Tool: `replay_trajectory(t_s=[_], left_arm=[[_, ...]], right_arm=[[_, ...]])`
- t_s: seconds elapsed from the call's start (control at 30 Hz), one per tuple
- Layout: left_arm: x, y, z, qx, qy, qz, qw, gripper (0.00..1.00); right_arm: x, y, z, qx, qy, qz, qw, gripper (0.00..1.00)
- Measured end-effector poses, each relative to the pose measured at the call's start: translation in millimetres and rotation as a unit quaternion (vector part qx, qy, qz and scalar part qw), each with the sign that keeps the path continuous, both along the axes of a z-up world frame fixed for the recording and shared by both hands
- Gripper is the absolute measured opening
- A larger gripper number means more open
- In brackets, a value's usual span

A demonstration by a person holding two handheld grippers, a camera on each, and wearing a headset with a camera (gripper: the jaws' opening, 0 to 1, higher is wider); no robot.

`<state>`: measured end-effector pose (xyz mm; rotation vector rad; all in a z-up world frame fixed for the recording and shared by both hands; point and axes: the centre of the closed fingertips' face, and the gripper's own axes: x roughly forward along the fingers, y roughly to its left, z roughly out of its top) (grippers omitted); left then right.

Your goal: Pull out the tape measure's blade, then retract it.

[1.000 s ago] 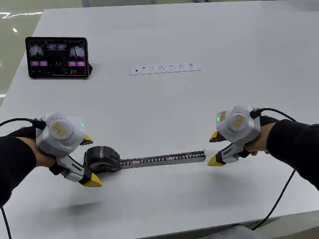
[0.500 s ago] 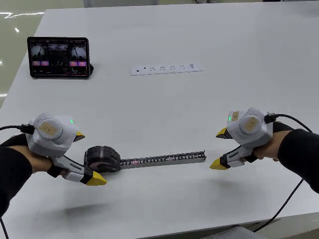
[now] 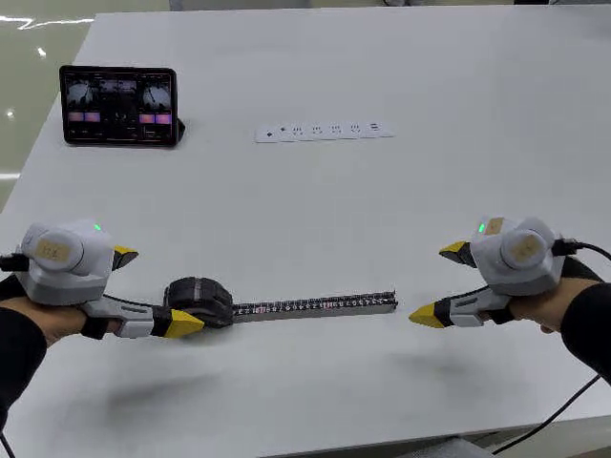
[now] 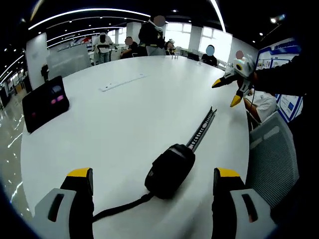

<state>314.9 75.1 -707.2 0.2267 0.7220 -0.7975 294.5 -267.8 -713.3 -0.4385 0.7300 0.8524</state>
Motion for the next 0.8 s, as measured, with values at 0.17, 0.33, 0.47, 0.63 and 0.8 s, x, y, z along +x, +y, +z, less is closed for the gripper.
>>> replay_trajectory(t_s=[0.17, 0.33, 0.47, 0.63, 0.8], left_arm=[[-3.3, 9.9, 4.6, -0.001, -0.018, 0.02, 0.9996, 0.99], [-8.2, 14.7, 16.9, -0.029, -0.043, 0.041, 0.9978, 0.99], [-14.2, 24.0, 16.9, -0.032, -0.047, 0.06, 0.9966, 0.99], [-27.1, 32.2, 16.2, -0.042, -0.052, 0.065, 0.9956, 0.99], [-38.2, 39.9, 8.2, -0.027, -0.065, 0.059, 0.9958, 0.99]], right_arm=[[-11.1, -11.1, 1.6, 0.018, 0.003, -0.027, 0.9995, 0.74], [-22.9, -20.8, 3.4, 0.041, 0.002, -0.058, 0.9975, 0.77], [-29.3, -30.2, 10.4, 0.058, -0.008, -0.089, 0.9943, 0.81], [-43.6, -38.4, 13.5, 0.058, -0.017, -0.092, 0.9939, 0.84], [-50.3, -40.8, 9.8, 0.057, -0.019, -0.088, 0.9943, 0.87]])
